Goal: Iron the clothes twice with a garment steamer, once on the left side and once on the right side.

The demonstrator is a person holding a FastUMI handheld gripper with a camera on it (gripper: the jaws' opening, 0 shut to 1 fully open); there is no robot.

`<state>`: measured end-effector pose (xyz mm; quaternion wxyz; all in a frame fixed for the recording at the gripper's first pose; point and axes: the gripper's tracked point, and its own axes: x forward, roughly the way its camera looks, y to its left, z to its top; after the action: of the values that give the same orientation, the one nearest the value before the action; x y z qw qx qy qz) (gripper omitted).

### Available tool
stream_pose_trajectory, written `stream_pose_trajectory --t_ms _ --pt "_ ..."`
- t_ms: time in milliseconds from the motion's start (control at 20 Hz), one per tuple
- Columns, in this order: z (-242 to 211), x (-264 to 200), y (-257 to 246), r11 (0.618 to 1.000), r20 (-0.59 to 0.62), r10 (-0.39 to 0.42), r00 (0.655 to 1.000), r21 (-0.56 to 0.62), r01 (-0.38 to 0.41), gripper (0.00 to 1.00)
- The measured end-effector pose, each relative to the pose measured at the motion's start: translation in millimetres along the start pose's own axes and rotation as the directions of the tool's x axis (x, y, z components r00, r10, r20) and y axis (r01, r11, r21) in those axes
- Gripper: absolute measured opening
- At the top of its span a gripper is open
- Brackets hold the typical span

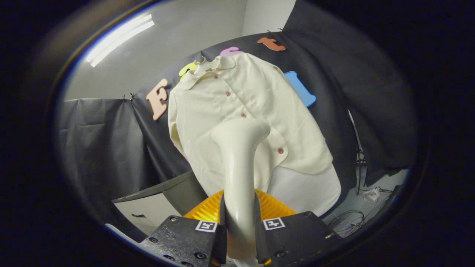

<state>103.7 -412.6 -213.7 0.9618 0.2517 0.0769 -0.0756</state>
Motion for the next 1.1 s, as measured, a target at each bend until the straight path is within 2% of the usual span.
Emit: stream_pose_trajectory --t_ms 150,400,700,850,950,1100 --pt "42 11 -5 0.998 0.036 -0.025 0.999 -0.050 0.027 0.30" --pt "124 52 -11 0.997 0.115 -0.062 0.991 -0.040 0.066 0.30" --pt "190 114 -14 0.986 0.168 -0.107 0.980 -0.109 0.126 0.30" --pt "206 141 -15 0.987 0.183 -0.105 0.977 -0.103 0.125 0.30" --pt "202 155 -20 0.988 0.194 -0.107 0.975 -0.087 0.126 0.31" --pt "193 161 -21 0.996 0.210 -0.078 0.975 -0.028 0.086 0.31"
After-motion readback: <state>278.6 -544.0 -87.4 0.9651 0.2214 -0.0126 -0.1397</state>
